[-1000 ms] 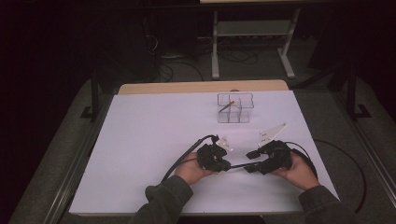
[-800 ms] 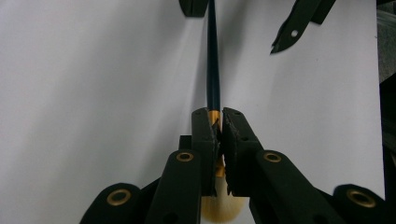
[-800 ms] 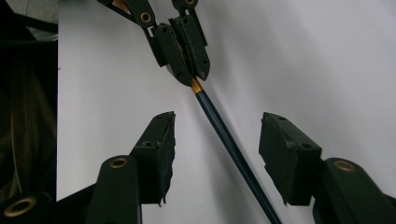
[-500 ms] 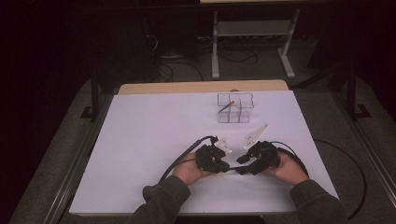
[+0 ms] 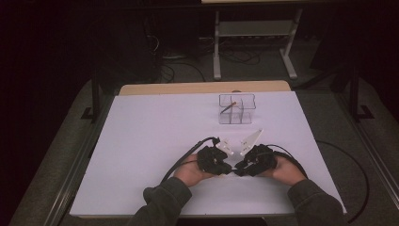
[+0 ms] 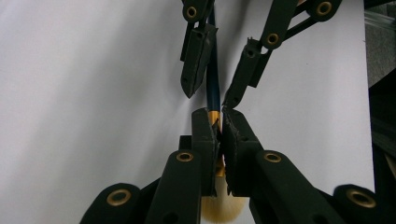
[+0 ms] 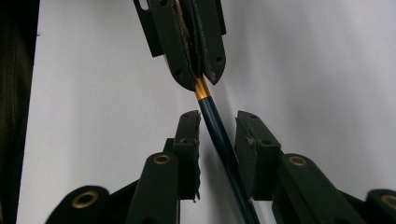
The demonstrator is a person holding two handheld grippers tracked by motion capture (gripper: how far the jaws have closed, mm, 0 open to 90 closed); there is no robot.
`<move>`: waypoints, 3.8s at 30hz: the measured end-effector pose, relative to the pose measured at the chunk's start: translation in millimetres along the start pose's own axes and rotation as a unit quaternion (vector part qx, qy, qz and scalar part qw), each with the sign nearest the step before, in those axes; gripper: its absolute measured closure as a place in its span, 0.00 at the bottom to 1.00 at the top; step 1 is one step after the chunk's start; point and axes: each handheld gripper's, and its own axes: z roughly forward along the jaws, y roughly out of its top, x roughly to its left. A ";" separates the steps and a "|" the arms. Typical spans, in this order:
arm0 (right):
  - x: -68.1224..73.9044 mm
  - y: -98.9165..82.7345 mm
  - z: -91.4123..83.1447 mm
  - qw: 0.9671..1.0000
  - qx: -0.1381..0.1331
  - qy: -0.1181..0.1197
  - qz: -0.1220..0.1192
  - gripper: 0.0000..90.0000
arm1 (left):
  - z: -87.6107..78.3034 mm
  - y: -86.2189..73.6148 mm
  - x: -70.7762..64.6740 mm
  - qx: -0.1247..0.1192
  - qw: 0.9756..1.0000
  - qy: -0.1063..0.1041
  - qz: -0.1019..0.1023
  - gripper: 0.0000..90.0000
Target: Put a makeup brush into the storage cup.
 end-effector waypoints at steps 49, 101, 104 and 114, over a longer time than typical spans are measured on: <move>11.0 8.7 -16.0 0.999 0.004 0.026 -0.041 0.92 | -45.9 -10.5 1.8 -0.053 0.999 -0.008 0.003 0.67; 14.0 27.3 -39.0 0.998 -0.056 -0.003 -0.034 0.92 | -82.5 -31.0 2.1 -0.097 0.995 0.009 -0.031 0.51; 15.5 30.9 -39.3 0.998 -0.058 -0.004 -0.039 0.92 | -84.1 -29.2 1.6 -0.098 0.995 0.007 -0.026 0.50; 22.1 48.9 -38.2 0.996 -0.064 -0.003 -0.060 0.92 | -87.4 -19.9 -1.9 -0.097 0.995 -0.004 -0.022 0.53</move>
